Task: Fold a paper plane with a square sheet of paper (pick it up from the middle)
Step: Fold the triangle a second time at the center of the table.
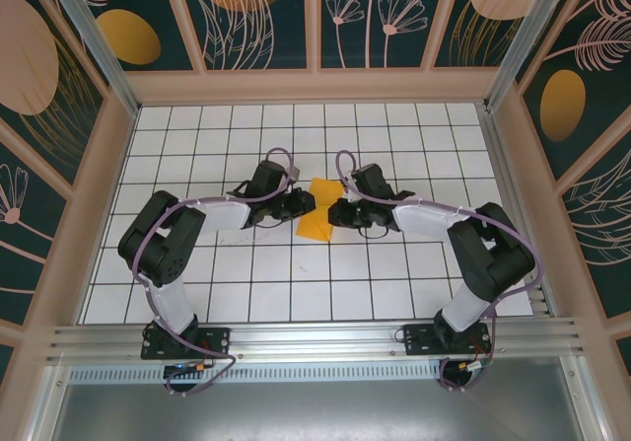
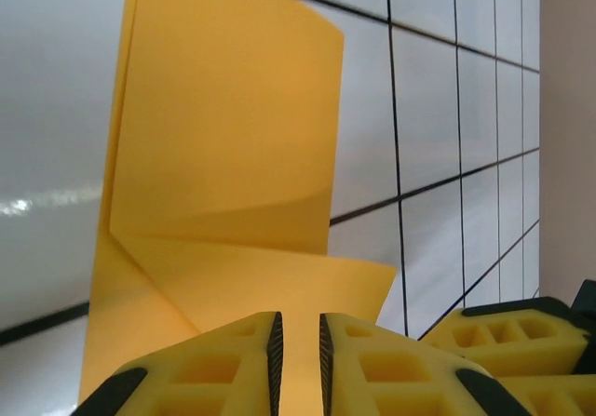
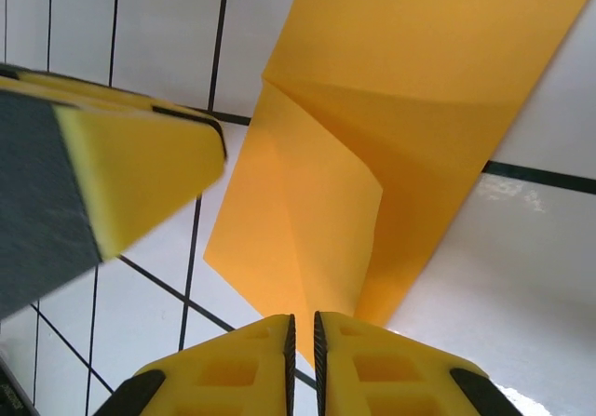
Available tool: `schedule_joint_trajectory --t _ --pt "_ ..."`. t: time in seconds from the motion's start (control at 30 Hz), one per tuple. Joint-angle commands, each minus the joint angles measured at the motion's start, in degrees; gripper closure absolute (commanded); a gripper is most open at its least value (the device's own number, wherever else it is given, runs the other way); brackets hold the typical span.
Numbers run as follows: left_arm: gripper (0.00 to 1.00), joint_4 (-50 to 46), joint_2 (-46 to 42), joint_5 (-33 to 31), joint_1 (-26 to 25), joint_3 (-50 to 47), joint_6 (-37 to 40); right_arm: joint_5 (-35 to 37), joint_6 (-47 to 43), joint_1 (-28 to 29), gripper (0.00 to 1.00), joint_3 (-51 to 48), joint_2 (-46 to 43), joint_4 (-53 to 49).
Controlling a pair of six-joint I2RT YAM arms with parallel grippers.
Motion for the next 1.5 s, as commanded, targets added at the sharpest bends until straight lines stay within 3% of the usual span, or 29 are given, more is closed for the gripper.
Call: schedule_joint_trajectory --t 0.0,0.73,1.47 --pt "0.80 4.1 0.4 2.5 -1.4 -1.4 -1.5 -2.4 1.1 0.9 0.85 -1.9 -1.7 2.1" --pt "0.84 4.5 7.0 1.2 -2.2 0.8 -1.4 -6.1 2.0 2.0 0.90 -3.8 3.8 6.5" --pt "0.84 0.9 9.2 -2.1 -2.1 2.6 0.5 -4.7 1.7 2.0 0.90 -3.0 8.1 5.7"
